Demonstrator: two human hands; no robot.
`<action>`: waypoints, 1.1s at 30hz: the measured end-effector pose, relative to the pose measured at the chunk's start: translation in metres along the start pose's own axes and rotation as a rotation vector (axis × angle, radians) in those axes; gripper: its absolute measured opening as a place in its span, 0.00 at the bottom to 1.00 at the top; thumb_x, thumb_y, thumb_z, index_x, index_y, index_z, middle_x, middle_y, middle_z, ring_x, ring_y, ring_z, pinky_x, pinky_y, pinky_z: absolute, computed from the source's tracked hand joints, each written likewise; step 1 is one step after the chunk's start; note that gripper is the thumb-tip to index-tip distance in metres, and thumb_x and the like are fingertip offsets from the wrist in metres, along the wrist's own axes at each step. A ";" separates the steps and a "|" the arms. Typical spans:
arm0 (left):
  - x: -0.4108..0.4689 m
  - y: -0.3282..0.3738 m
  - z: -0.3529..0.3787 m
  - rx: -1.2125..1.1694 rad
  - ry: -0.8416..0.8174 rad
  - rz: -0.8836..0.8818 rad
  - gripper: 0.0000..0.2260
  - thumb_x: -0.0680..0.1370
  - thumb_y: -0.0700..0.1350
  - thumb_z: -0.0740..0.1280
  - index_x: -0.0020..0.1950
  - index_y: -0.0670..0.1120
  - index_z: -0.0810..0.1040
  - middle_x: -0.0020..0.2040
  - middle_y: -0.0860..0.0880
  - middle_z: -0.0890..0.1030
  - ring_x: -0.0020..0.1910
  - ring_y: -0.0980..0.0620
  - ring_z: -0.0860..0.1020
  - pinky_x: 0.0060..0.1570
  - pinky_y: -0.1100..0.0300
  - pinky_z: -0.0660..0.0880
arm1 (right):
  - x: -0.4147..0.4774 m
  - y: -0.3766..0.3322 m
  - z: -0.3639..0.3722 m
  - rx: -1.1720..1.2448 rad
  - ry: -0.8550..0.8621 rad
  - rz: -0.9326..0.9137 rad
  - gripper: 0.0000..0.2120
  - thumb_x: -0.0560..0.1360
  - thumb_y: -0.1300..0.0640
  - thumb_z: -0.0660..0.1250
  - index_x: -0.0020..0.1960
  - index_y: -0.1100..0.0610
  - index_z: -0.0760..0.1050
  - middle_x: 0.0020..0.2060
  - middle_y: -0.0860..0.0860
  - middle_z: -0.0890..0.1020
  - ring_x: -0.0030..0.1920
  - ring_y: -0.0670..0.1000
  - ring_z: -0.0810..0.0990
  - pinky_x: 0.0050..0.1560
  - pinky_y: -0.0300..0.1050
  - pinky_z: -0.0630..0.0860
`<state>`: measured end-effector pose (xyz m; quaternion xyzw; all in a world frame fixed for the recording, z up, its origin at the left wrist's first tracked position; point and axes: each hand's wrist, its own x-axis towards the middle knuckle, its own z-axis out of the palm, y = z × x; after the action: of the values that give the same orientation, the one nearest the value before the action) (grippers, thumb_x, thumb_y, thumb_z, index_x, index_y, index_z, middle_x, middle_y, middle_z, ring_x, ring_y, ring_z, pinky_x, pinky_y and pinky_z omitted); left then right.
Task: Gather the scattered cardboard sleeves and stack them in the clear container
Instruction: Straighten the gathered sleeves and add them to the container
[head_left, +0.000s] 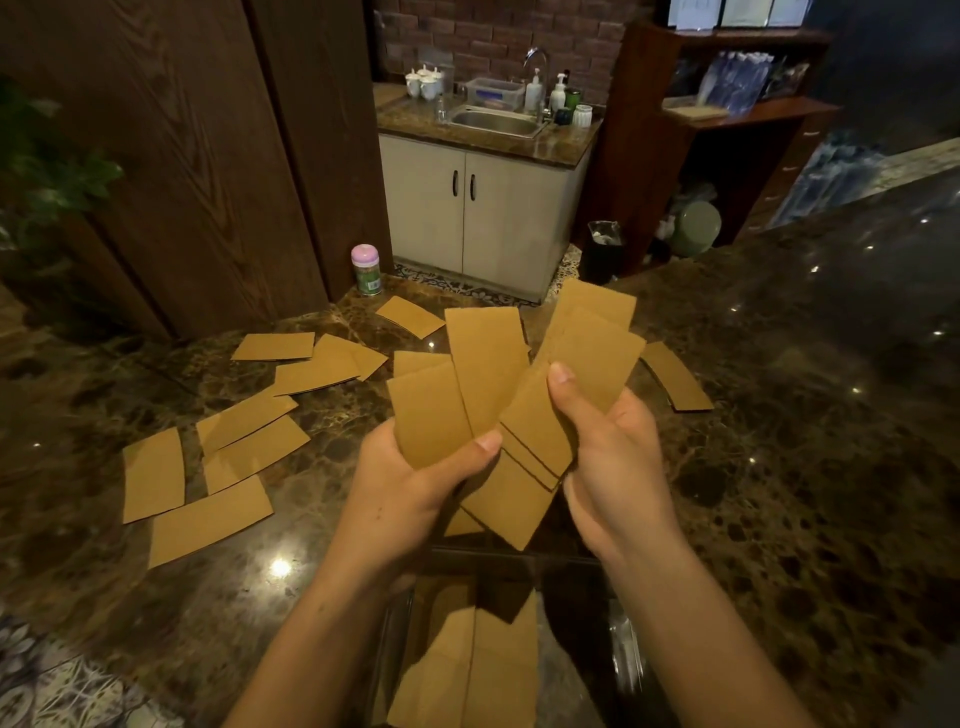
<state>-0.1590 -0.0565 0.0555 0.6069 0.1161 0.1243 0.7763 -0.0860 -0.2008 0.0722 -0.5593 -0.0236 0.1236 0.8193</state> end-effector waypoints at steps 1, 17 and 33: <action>-0.001 -0.001 0.003 -0.016 0.011 0.001 0.17 0.69 0.41 0.78 0.56 0.50 0.79 0.49 0.49 0.86 0.51 0.46 0.85 0.46 0.51 0.83 | 0.000 0.002 0.001 -0.007 -0.001 0.008 0.11 0.82 0.58 0.67 0.64 0.50 0.78 0.56 0.52 0.87 0.57 0.51 0.87 0.60 0.54 0.83; -0.002 -0.009 -0.022 0.324 0.093 0.249 0.14 0.71 0.40 0.77 0.50 0.57 0.84 0.43 0.49 0.85 0.41 0.47 0.84 0.39 0.51 0.83 | 0.013 -0.036 -0.031 0.055 -0.356 0.425 0.24 0.73 0.54 0.72 0.67 0.63 0.77 0.49 0.58 0.85 0.43 0.53 0.88 0.38 0.47 0.85; -0.007 0.016 -0.015 -0.257 -0.010 -0.414 0.20 0.74 0.62 0.70 0.60 0.51 0.81 0.48 0.39 0.87 0.42 0.43 0.85 0.39 0.51 0.82 | 0.011 -0.034 -0.039 -0.526 -0.548 -0.110 0.18 0.76 0.50 0.72 0.63 0.53 0.76 0.52 0.55 0.86 0.54 0.55 0.86 0.53 0.49 0.83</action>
<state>-0.1714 -0.0411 0.0680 0.4671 0.2174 -0.0267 0.8566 -0.0624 -0.2458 0.0877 -0.6946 -0.3028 0.2144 0.6163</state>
